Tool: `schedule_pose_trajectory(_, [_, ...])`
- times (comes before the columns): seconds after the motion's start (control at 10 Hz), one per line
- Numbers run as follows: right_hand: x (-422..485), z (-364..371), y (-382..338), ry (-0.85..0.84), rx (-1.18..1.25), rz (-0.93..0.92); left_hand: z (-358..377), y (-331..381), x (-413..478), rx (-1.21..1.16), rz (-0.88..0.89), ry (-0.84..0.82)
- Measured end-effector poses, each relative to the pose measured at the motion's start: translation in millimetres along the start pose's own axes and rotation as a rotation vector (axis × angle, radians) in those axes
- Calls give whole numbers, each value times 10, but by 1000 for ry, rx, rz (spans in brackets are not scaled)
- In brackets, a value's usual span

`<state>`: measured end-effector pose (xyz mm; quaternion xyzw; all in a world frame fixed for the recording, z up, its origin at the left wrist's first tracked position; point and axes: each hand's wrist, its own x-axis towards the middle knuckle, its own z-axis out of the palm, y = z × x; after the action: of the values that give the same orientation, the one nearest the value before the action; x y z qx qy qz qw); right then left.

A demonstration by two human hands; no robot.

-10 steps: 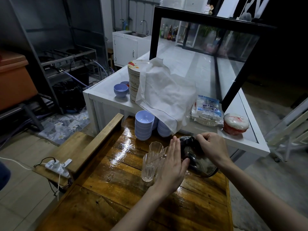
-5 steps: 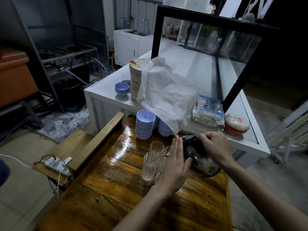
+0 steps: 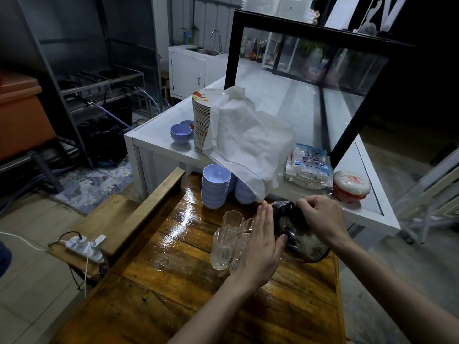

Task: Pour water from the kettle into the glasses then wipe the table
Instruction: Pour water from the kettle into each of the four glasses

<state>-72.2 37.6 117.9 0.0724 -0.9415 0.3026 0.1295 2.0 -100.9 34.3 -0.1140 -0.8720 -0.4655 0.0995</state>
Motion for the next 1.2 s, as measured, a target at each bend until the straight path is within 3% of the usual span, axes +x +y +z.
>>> schedule_pose_trajectory(0.7, [-18, 8, 118, -6, 47, 37, -27, 12, 29, 15, 13, -32])
schedule_pose_trajectory(0.9, [-144, 32, 328, 6, 223, 208, -5, 23, 86, 134, 88, -60])
schedule_pose_trajectory(1.0, [-276, 40, 463, 78, 389, 381, 51, 96, 171, 220, 139, -117])
schedule_pose_trajectory(1.2, [-326, 26, 605, 129, 486, 551, 172, 177, 338, 245, 172, -168])
